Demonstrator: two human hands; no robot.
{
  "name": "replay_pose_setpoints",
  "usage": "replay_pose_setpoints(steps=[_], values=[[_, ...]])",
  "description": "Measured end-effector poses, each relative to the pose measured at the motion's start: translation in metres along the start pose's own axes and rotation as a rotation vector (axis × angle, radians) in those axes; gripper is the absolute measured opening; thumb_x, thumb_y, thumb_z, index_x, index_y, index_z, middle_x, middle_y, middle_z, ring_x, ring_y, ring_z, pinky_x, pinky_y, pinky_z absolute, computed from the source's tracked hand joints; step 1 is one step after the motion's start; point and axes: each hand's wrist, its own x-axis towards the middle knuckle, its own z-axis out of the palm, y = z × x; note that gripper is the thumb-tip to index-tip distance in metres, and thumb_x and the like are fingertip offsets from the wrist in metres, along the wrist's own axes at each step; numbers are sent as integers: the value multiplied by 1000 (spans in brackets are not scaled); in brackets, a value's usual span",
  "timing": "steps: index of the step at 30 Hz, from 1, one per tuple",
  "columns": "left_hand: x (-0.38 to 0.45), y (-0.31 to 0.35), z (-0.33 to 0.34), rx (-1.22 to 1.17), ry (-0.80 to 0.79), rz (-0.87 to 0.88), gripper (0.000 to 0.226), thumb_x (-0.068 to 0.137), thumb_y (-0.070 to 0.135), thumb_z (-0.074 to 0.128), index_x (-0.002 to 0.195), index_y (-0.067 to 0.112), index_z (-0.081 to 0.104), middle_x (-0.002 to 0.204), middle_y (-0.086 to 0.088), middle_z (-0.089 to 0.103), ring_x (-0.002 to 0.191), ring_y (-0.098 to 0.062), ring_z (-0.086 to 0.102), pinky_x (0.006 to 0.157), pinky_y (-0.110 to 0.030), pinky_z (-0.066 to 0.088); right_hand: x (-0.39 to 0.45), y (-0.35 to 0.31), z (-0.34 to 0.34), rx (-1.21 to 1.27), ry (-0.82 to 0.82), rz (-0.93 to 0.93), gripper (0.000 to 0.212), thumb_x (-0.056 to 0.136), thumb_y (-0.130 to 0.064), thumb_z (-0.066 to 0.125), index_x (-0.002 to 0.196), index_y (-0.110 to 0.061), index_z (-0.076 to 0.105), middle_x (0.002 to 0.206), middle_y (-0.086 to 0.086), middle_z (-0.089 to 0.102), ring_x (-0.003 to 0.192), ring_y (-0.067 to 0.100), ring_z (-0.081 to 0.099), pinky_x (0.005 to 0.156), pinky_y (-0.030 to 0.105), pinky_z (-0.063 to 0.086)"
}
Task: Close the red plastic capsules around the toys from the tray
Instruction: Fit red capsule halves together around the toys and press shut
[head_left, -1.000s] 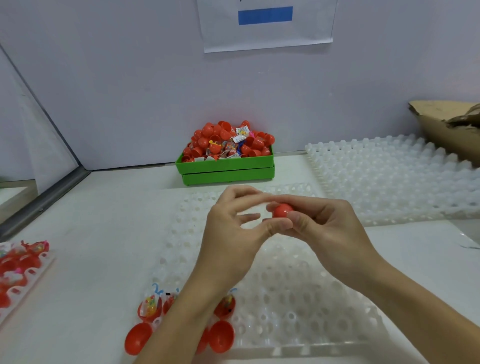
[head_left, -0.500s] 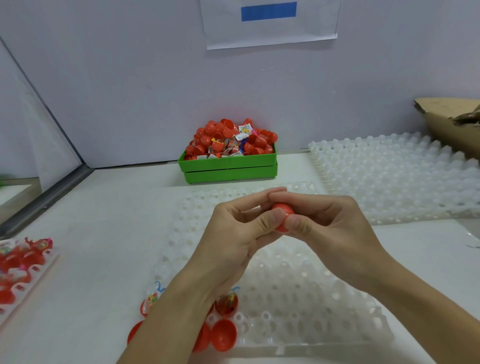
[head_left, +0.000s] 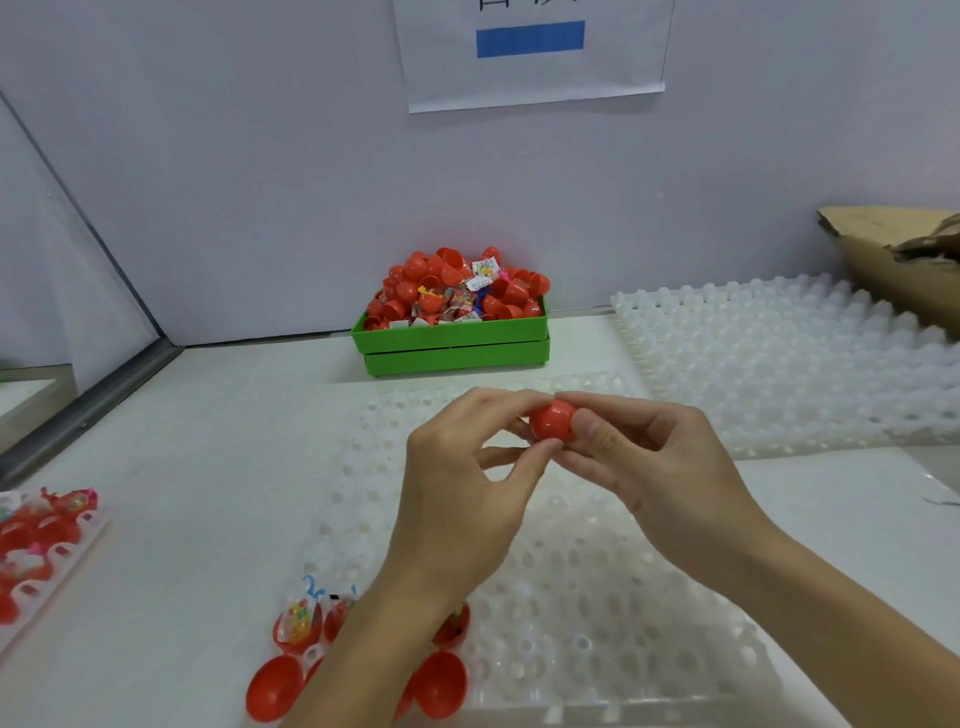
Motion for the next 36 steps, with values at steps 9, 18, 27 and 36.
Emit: replay_pose_setpoints(steps=[9, 18, 27, 36], values=[[3, 4, -2, -317, -17, -238, 30, 78, 5, 80, 103, 19, 69, 95, 7, 74, 91, -13, 71, 70, -18, 56, 0, -3, -2, -74, 98, -52, 29, 64, -31, 77, 88, -16, 80, 92, 9, 78, 89, 24, 75, 75, 24, 59], [2, 3, -2, -326, -53, -227, 29, 78, 2, 79, 99, 21, 72, 93, 8, 73, 91, -14, 70, 70, -17, 56, -3, -11, -1, -237, 90, -126, 30, 65, -16, 77, 95, -9, 76, 85, 1, 78, 80, 15, 75, 70, 18, 57], [3, 1, -2, -273, -41, -246, 30, 78, 9, 79, 102, 27, 74, 95, 10, 73, 88, -10, 69, 70, -14, 54, -3, -10, -1, -254, 75, -171, 28, 67, 9, 79, 91, -5, 76, 81, 4, 78, 77, 16, 76, 69, 17, 57], [1, 0, -1, -191, -69, -187, 40, 74, 0, 80, 103, 27, 75, 93, 13, 71, 95, -8, 67, 73, -15, 55, -3, -10, -1, -344, 106, -199, 32, 67, 9, 81, 84, -18, 78, 80, 0, 78, 77, 16, 76, 73, 20, 58]])
